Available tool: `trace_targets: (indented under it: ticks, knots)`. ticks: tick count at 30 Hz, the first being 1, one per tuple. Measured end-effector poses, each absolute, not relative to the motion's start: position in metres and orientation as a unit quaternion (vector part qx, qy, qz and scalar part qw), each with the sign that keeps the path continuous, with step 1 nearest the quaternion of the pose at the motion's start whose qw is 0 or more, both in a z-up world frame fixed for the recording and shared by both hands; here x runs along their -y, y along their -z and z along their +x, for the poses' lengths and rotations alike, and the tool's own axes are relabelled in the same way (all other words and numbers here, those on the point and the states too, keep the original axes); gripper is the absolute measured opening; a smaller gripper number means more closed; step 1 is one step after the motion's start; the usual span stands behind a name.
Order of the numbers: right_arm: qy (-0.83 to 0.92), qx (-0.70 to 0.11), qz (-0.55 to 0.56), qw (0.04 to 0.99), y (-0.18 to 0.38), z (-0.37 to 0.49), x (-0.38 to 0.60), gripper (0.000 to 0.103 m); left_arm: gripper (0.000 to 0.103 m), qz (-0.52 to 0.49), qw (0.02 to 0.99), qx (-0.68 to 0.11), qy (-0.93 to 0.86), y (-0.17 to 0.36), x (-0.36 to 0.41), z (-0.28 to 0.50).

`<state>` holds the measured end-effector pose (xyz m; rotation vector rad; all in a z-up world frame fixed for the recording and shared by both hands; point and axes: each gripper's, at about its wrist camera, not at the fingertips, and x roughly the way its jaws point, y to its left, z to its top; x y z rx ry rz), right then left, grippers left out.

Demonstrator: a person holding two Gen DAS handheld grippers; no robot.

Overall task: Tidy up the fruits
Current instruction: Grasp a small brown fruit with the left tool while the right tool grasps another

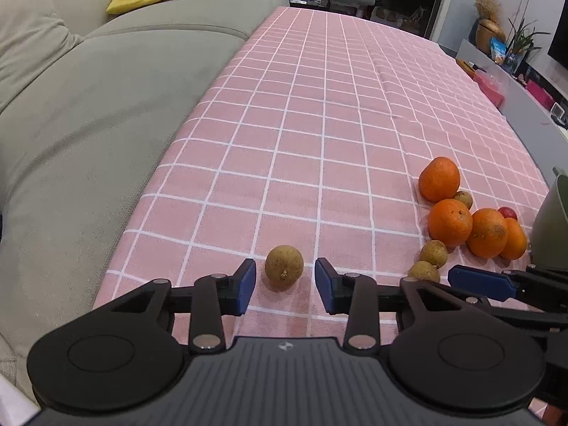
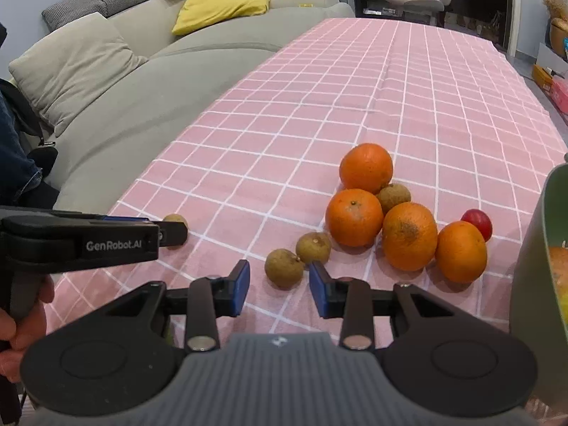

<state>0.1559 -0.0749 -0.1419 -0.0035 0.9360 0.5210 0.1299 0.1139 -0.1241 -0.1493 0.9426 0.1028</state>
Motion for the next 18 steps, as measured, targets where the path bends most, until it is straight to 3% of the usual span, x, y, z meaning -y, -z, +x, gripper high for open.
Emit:
trace_targets:
  ticks: [4, 6, 12, 18]
  knots:
    - [-0.244, -0.450, 0.002, 0.859, 0.147, 0.162, 0.073, 0.034, 0.044, -0.079, 0.884, -0.458, -0.052, 0.128, -0.117, 0.135]
    - [-0.242, -0.453, 0.002, 0.858, 0.149, 0.164, 0.072, 0.034, 0.039, -0.083, 0.881, -0.462, -0.051, 0.131, -0.117, 0.137]
    - [-0.245, -0.456, -0.003, 0.855, 0.150, 0.164, 0.070, 0.022, 0.028, -0.090, 0.879, -0.466, -0.047, 0.131, -0.118, 0.139]
    - [-0.251, -0.449, -0.013, 0.858, 0.146, 0.161, 0.070, 0.021, 0.028, -0.087, 0.880, -0.464, -0.044, 0.122, -0.113, 0.137]
